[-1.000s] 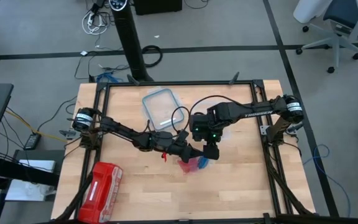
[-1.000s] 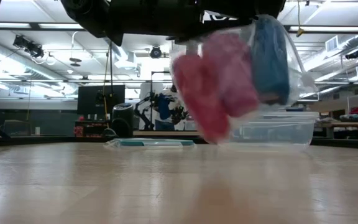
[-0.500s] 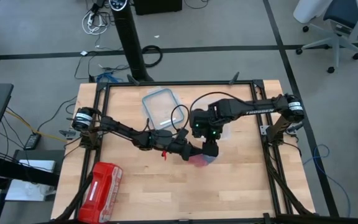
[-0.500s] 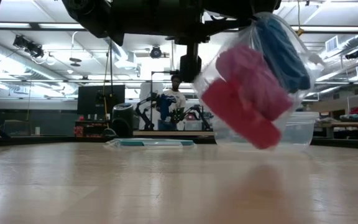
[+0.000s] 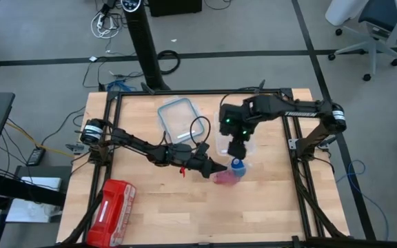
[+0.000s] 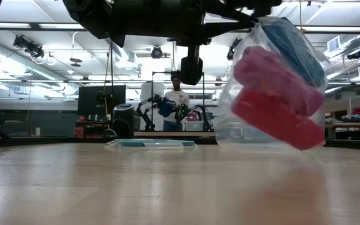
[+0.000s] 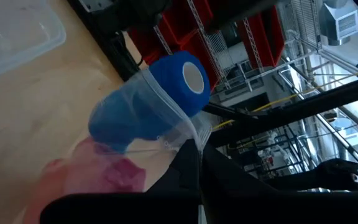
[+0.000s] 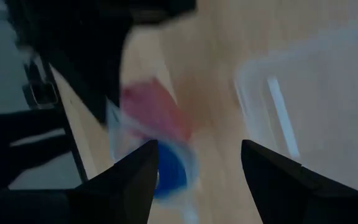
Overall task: Roll bandage
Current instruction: Put the blue bandage into the transparent zip bag, then close the transparent zip bag
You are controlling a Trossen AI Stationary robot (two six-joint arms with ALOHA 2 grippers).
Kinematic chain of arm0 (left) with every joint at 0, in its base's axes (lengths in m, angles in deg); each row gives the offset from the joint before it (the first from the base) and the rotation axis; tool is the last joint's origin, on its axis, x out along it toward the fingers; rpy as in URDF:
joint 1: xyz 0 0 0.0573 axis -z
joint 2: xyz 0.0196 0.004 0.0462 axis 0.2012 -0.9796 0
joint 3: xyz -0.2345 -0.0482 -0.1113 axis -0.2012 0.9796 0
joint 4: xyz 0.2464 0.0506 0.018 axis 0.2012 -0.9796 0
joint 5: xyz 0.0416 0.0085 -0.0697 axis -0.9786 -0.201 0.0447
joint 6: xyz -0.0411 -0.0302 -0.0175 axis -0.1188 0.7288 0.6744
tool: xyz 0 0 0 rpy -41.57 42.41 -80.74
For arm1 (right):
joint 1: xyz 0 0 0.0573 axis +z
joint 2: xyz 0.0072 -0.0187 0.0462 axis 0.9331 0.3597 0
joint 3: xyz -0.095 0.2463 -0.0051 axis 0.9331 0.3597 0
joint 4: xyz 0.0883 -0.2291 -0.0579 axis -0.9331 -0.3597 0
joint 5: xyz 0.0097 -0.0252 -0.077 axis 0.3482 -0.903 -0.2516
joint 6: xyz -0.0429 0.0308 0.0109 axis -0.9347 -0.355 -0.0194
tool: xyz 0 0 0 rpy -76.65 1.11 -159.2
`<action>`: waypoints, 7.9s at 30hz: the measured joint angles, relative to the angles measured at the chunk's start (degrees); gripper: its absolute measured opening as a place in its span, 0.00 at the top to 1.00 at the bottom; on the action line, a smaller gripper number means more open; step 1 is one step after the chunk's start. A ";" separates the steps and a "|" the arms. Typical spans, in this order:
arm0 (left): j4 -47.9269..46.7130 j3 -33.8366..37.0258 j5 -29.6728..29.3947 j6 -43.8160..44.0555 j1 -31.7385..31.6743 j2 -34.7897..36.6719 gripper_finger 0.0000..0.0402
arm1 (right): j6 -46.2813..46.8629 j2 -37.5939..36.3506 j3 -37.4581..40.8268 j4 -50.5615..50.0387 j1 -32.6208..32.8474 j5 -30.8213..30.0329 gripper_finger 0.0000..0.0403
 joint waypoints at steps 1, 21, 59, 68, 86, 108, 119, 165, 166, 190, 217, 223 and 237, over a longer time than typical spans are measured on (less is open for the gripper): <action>0.00 0.00 -0.01 0.00 0.00 0.00 0.99 | -0.41 -0.57 -0.02 -2.15 -0.25 -0.27 0.43; 0.57 0.00 -0.04 0.00 -0.77 0.00 0.99 | -0.27 -1.03 7.15 -3.70 2.73 -2.74 0.44; 1.05 0.00 0.23 -0.35 -0.79 0.04 0.99 | 9.43 -1.40 9.46 13.68 6.89 -1.55 0.44; 2.72 0.00 1.86 -0.70 -2.23 0.02 0.99 | 8.48 -1.11 9.42 12.73 9.50 -0.99 0.44; 5.37 -0.08 1.66 -2.14 -3.04 0.02 0.99 | 10.15 -1.32 9.42 12.66 10.48 -0.53 0.43; 6.89 -0.07 10.71 -1.92 -2.91 0.02 0.99 | 9.57 -15.59 10.19 -1.56 7.57 -3.88 0.44; 13.93 0.02 11.97 -1.69 -3.00 0.04 0.99 | 16.80 -27.19 24.42 14.19 15.73 -11.53 0.44; -51.01 -44.46 19.22 -33.75 -11.42 0.10 0.99 | 54.16 -40.67 30.01 10.44 42.62 -33.48 0.44; -53.62 -45.34 19.26 -34.48 -11.55 0.11 0.99 | 54.15 -40.67 30.01 10.45 42.62 -33.23 0.44; -83.52 -62.26 9.95 -46.90 -9.73 0.04 0.99 | 39.37 -40.67 30.01 16.00 40.73 -57.56 0.44; -83.50 -62.36 9.96 -45.53 -8.46 0.35 0.99 | 19.98 -40.72 29.99 27.68 37.31 -55.79 0.54; -83.48 -62.34 9.81 -45.55 -8.46 0.35 0.99 | 18.02 -40.72 29.99 28.14 36.32 -52.11 0.76; -88.75 -62.25 12.19 -44.18 -8.51 0.42 0.96 | 21.14 -40.55 28.31 27.31 36.03 -44.12 0.99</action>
